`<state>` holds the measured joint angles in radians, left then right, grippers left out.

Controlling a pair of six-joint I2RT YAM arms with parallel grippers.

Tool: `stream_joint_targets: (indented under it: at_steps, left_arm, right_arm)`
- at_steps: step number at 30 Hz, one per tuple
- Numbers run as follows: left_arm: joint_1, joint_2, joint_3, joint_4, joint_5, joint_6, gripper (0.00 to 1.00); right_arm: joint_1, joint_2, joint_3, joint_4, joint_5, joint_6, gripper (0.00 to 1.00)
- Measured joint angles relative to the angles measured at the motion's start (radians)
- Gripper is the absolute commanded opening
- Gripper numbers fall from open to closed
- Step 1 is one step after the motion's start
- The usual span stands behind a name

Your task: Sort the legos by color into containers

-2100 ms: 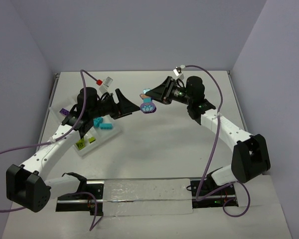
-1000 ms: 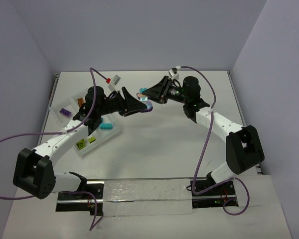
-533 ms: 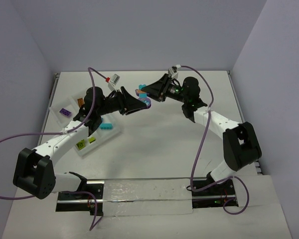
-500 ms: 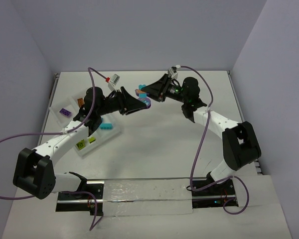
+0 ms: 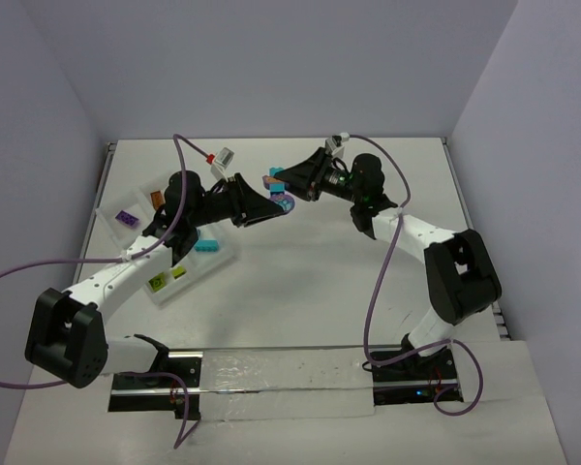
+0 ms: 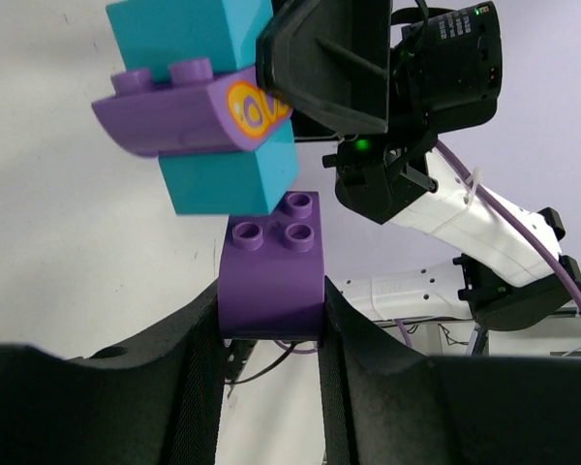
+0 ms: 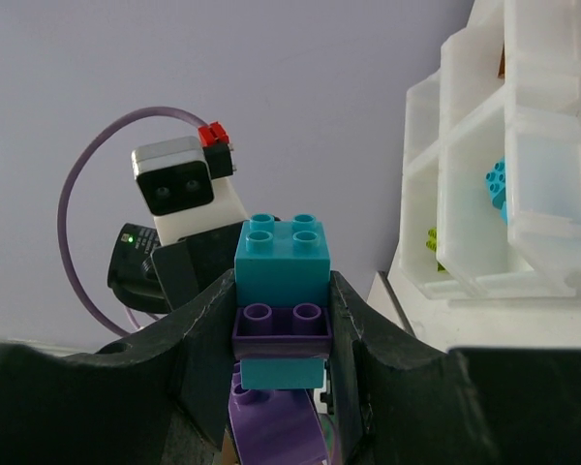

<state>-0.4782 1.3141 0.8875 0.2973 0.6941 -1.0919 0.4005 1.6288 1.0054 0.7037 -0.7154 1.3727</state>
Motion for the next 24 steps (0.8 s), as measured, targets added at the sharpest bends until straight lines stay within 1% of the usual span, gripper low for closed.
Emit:
stream_joint_targets:
  at_steps: [5,7,10,13,15,18,20,24]
  left_arm:
    - [0.0,-0.033,0.0,-0.073,0.0,0.028,0.0]
    - [0.0,-0.056,0.002,-0.134,-0.017,0.06,0.0]
    - [0.008,-0.111,0.01,-0.294,-0.06,0.131,0.0]
    - [0.052,-0.153,0.04,-0.461,-0.136,0.201,0.0]
    - [0.123,-0.177,0.056,-0.575,-0.203,0.241,0.0]
    - [0.316,-0.197,0.07,-0.722,-0.313,0.293,0.0]
    - [0.422,-0.199,0.091,-0.808,-0.41,0.315,0.0]
    - [0.554,-0.177,0.195,-0.969,-0.554,0.365,0.0]
  right_arm:
    - [-0.035,0.001,0.0,0.0,0.001,-0.001,0.0]
    - [-0.058,0.0,0.0,-0.02,0.003,-0.027,0.0]
    - [-0.103,-0.002,0.002,-0.121,0.023,-0.116,0.0]
    - [-0.14,-0.012,0.012,-0.299,0.073,-0.259,0.0]
    - [-0.149,-0.032,0.018,-0.432,0.122,-0.365,0.0]
    - [-0.15,-0.079,0.016,-0.577,0.168,-0.486,0.0]
    - [-0.15,-0.113,0.006,-0.622,0.185,-0.539,0.0]
    - [-0.15,-0.178,-0.038,-0.665,0.207,-0.604,0.0]
